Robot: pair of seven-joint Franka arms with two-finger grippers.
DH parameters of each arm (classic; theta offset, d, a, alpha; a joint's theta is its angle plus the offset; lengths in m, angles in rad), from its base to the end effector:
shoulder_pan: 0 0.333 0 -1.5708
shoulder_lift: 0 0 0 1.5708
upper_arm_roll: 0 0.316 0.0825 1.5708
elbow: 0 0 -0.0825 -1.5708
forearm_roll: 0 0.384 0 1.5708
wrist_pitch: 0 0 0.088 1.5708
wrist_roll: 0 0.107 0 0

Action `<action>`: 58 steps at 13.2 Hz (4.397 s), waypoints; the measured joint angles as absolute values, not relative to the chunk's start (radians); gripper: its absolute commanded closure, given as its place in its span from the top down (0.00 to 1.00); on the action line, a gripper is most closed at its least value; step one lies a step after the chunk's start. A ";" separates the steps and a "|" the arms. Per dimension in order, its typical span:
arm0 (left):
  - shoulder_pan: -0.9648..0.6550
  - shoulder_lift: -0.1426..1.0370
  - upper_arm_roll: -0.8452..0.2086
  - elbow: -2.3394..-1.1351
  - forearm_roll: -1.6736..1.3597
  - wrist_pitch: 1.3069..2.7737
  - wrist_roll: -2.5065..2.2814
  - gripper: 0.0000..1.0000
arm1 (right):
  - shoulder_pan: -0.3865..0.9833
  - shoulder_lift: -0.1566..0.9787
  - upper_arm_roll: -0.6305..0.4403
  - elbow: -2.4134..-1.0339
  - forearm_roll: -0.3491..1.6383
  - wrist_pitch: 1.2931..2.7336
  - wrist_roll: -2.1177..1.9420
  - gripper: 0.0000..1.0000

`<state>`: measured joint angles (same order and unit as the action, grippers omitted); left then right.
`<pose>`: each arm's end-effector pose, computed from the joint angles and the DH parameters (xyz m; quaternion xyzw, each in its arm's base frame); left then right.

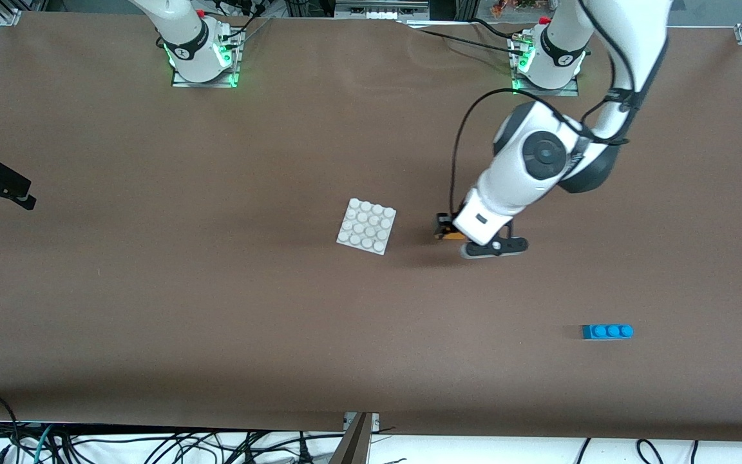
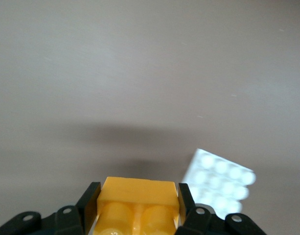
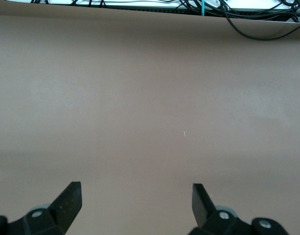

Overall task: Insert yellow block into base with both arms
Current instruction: 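Carry the yellow brick with the left gripper over the base plate, then lower the yellow brick onto the base plate studs and press down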

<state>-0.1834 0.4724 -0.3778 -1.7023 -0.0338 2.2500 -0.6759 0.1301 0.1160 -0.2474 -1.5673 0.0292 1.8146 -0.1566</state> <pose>0.5862 -0.3365 0.3462 0.9898 0.0901 -0.0130 0.1095 0.6068 -0.0609 0.5836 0.9976 0.0188 0.0668 0.0089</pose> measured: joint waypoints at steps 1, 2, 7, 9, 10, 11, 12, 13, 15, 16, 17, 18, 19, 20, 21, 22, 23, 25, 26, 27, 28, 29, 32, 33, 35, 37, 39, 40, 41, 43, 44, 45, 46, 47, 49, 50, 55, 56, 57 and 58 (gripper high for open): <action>-0.217 0.506 -0.378 -1.656 -0.034 2.234 -0.714 0.00 | 0.130 0.116 -0.247 -1.567 0.029 1.815 -0.157 1.00; -0.249 0.541 -0.377 -1.609 -0.034 2.218 -0.747 0.00 | 0.130 0.116 -0.247 -1.567 0.029 1.815 -0.157 1.00; -0.404 0.656 -0.349 -1.518 -0.034 2.202 -0.827 0.00 | 0.130 0.116 -0.247 -1.567 0.029 1.814 -0.157 1.00; -0.465 0.667 -0.318 -1.513 -0.020 2.202 -0.845 0.00 | 0.130 0.116 -0.247 -1.567 0.029 1.814 -0.157 1.00; -0.489 0.672 -0.307 -1.513 -0.008 2.201 -0.858 0.00 | 0.130 0.116 -0.247 -1.567 0.029 1.814 -0.157 1.00; -0.506 0.680 -0.301 -1.513 0.007 2.201 -0.867 0.00 | 0.130 0.116 -0.247 -1.567 0.029 1.814 -0.157 1.00; -0.513 0.688 -0.299 -1.512 0.023 2.203 -0.872 0.00 | 0.130 0.116 -0.247 -1.567 0.029 1.814 -0.157 1.00; -0.516 0.697 -0.299 -1.512 0.036 2.207 -0.873 0.00 | 0.130 0.116 -0.247 -1.567 0.029 1.814 -0.157 1.00; -0.521 0.716 -0.299 -1.511 0.058 2.222 -0.873 0.00 | 0.130 0.116 -0.247 -1.567 0.029 1.814 -0.156 1.00; -0.524 0.726 -0.299 -1.508 0.074 2.231 -0.873 0.00 | 0.130 0.116 -0.247 -1.567 0.029 1.813 -0.156 1.00; -0.528 0.736 -0.299 -1.501 0.083 2.237 -0.873 0.00 | 0.130 0.116 -0.247 -1.567 0.029 1.813 -0.156 1.00; -0.533 0.744 -0.298 -1.493 0.085 2.238 -0.873 0.00 | 0.130 0.116 -0.247 -1.567 0.029 1.813 -0.156 1.00; -0.539 0.751 -0.294 -1.484 0.089 2.238 -0.873 0.00 | 0.130 0.116 -0.247 -1.567 0.029 1.813 -0.156 1.00; -0.544 0.760 -0.292 -1.473 0.100 2.238 -0.873 0.00 | 0.130 0.116 -0.247 -1.567 0.029 1.813 -0.156 1.00; -0.548 0.768 -0.290 -1.464 0.115 2.238 -0.873 0.00 | 0.130 0.116 -0.247 -1.567 0.029 1.813 -0.156 1.00; -0.551 0.778 -0.287 -1.455 0.129 2.238 -0.873 0.00 | 0.129 0.116 -0.247 -1.567 0.029 1.813 -0.156 1.00; -0.554 0.788 -0.286 -1.447 0.149 2.238 -0.873 0.00 | 0.129 0.116 -0.247 -1.567 0.029 1.813 -0.156 1.00; -0.562 0.807 -0.286 -1.437 0.166 2.238 -0.873 0.00 | 0.129 0.116 -0.247 -1.567 0.029 1.813 -0.156 1.00; -0.566 0.813 -0.286 -1.434 0.166 2.238 -0.873 0.00 | 0.129 0.116 -0.247 -1.567 0.029 1.813 -0.156 1.00; -0.567 0.814 -0.286 -1.433 0.167 2.239 -0.873 0.00 | 0.129 0.116 -0.247 -1.567 0.029 1.813 -0.156 1.00; -0.568 0.815 -0.286 -1.432 0.167 2.241 -0.873 0.00 | 0.129 0.116 -0.247 -1.567 0.029 1.813 -0.156 1.00; -0.568 0.815 -0.286 -1.431 0.168 2.244 -0.872 0.00 | 0.129 0.116 -0.247 -1.567 0.029 1.812 -0.156 1.00; -0.570 0.822 -0.286 -1.431 0.168 2.254 -0.872 0.00 | 0.129 0.116 -0.247 -1.567 0.029 1.812 -0.156 1.00; -0.570 0.824 -0.286 -1.428 0.172 2.254 -0.871 0.00 | 0.129 0.116 -0.247 -1.567 0.029 1.812 -0.156 1.00; -0.570 0.830 -0.286 -1.426 0.197 2.258 -0.871 0.00 | 0.129 0.116 -0.247 -1.567 0.029 1.812 -0.156 1.00; -0.571 0.833 -0.286 -1.422 0.199 2.259 -0.871 0.00 | 0.129 0.116 -0.247 -1.567 0.029 1.812 -0.156 1.00; -0.571 0.834 -0.286 -1.422 0.199 2.260 -0.871 0.00 | 0.129 0.116 -0.247 -1.567 0.029 1.812 -0.156 1.00; -0.571 0.834 -0.286 -1.422 0.199 2.260 -0.871 0.29 | 0.129 0.116 -0.247 -1.567 0.029 1.812 -0.156 1.00; -0.571 0.834 -0.286 -1.422 0.199 2.261 -0.871 0.68 | 0.129 0.116 -0.247 -1.567 0.029 1.812 -0.156 1.00; -0.571 0.835 -0.285 -1.422 0.199 2.262 -0.871 0.73 | 0.129 0.117 -0.247 -1.567 0.029 1.812 -0.156 1.00; -0.571 0.836 -0.284 -1.422 0.199 2.265 -0.871 0.81 | 0.129 0.117 -0.247 -1.567 0.029 1.812 -0.156 1.00; -0.571 0.840 -0.282 -1.422 0.199 2.274 -0.871 0.84 | 0.129 0.117 -0.247 -1.567 0.029 1.812 -0.156 1.00; -0.571 0.846 -0.279 -1.422 0.199 2.279 -0.871 0.84 | 0.129 0.117 -0.247 -1.567 0.029 1.812 -0.156 1.00; -0.571 0.854 -0.278 -1.421 0.199 2.283 -0.871 0.84 | 0.129 0.117 -0.247 -1.567 0.029 1.812 -0.156 1.00; -0.570 0.863 -0.277 -1.413 0.199 2.291 -0.871 0.85 | 0.129 0.117 -0.247 -1.567 0.029 1.812 -0.156 1.00; -0.570 0.863 -0.277 -1.403 0.199 2.291 -0.871 0.88 | 0.129 0.117 -0.247 -1.567 0.029 1.812 -0.156 1.00; -0.555 0.839 -0.278 -1.353 0.198 2.277 -0.877 0.99 | 0.128 0.117 -0.247 -1.567 0.029 1.812 -0.156 1.00; -0.547 0.824 -0.278 -1.349 0.197 2.276 -0.877 0.99 | 0.128 0.117 -0.247 -1.567 0.029 1.812 -0.156 1.00; -0.539 0.804 -0.278 -1.347 0.197 2.272 -0.877 1.00 | 0.128 0.117 -0.247 -1.567 0.029 1.812 -0.156 1.00; -0.532 0.782 -0.277 -1.345 0.197 2.256 -0.877 1.00 | 0.128 0.117 -0.247 -1.567 0.029 1.812 -0.156 1.00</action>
